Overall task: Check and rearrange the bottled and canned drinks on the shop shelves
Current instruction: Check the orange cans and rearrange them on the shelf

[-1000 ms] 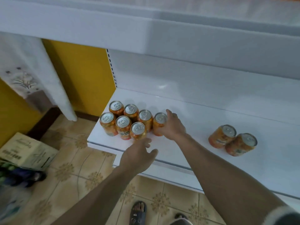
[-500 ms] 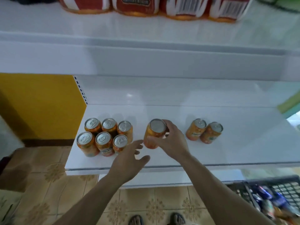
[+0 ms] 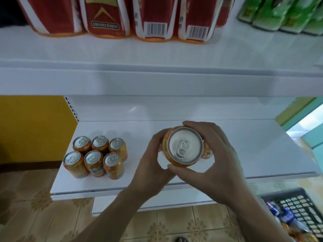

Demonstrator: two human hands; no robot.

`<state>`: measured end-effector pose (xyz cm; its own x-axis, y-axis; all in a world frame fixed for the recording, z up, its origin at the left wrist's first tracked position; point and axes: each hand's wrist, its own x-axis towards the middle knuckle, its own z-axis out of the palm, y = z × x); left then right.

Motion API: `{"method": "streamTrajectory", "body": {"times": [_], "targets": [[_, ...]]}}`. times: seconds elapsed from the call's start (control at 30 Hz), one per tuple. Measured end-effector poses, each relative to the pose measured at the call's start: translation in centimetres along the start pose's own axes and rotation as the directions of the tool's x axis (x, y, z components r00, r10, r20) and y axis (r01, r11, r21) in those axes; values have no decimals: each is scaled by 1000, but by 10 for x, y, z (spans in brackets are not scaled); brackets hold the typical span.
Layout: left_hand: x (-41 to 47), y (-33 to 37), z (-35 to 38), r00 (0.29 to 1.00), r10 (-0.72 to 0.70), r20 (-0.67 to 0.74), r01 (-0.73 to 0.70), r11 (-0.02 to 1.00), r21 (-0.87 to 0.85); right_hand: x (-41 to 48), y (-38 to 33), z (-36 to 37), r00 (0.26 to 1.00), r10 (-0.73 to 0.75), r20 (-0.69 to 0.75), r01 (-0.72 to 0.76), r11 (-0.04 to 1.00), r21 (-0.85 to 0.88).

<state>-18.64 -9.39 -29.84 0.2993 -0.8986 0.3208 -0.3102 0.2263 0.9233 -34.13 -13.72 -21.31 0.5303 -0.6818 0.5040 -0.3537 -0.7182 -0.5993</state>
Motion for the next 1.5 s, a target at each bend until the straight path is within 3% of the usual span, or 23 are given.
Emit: {"method": "streamTrajectory", "body": {"times": [0.2,0.3,0.37,0.43,0.53,0.6,0.67,0.83,1.2,1.4,1.5], "targets": [[-2,14,16,1000,-2,15,3,994,-113,-4,4,-18,996,-84,-15,84,996,-1],[-3,18,19,1000,-2,-13,2,999,-34,-6,8,-26,999,45,10,-45,995,84],[-5,23,16,1000,-9,-18,8,999,-31,-6,16,-31,976,210,62,-219,940,262],[-7,29,13,999,-21,-37,17,994,-104,-5,28,-34,934,332,136,-353,782,513],[-5,43,13,998,-6,-62,-7,977,-214,-4,40,-29,838,470,277,-492,431,757],[-1,55,15,998,39,-53,-50,973,-227,-2,38,-20,759,526,385,-533,160,831],[0,64,19,995,93,-23,-95,969,-229,-1,34,-9,687,548,477,-547,-42,836],[1,75,27,980,199,11,-195,971,-140,2,32,1,683,480,550,-486,-262,833],[5,79,26,982,189,-1,-188,973,-136,2,37,3,631,470,618,-514,-343,786],[6,81,16,979,145,143,-131,986,-105,-4,46,8,625,494,604,-594,-200,779],[12,85,12,989,74,128,-48,979,-200,-8,47,6,657,474,586,-615,-114,781]]}}
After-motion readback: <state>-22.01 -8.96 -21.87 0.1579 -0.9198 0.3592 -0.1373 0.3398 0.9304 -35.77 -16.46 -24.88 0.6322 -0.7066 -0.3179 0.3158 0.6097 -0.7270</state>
